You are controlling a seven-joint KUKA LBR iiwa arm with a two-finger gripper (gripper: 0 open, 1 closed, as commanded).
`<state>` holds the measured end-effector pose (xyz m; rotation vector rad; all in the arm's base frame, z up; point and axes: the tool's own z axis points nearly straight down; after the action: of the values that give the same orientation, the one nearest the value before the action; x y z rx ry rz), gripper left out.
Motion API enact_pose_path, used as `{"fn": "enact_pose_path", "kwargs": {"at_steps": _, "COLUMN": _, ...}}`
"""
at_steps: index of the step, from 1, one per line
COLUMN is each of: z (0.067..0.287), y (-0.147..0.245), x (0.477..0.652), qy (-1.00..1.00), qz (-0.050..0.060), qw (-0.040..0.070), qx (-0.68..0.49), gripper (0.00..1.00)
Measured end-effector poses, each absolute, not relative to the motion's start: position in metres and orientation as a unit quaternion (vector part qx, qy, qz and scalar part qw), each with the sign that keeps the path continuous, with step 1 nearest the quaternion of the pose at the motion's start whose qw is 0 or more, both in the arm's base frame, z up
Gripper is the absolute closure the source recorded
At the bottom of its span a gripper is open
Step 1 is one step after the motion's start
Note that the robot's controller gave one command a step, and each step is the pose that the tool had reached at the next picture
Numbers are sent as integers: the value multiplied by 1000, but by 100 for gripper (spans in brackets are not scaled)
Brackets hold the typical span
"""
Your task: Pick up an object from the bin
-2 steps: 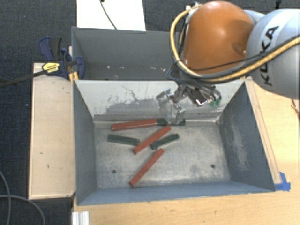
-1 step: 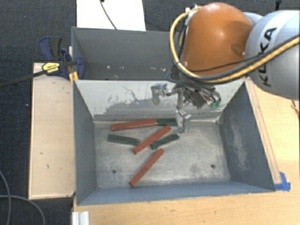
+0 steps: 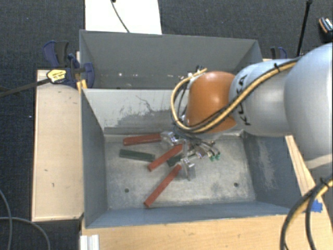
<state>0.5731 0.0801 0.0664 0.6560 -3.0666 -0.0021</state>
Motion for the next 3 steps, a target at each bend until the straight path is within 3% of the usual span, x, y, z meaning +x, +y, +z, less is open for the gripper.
{"fn": "enact_pose_path", "kwargs": {"at_steps": 1, "z": 75, "y": 82, "x": 577, "qy": -978, "qz": -1, "qw": -3, "qx": 208, "gripper": 100}}
{"fn": "enact_pose_path", "kwargs": {"at_steps": 2, "z": 190, "y": 45, "x": 564, "qy": -978, "qz": 1, "qw": -5, "qx": 207, "gripper": 100}}
{"fn": "enact_pose_path", "kwargs": {"at_steps": 3, "z": 196, "y": 50, "x": 539, "qy": -976, "qz": 0, "qw": -1, "qx": 216, "gripper": 100}}
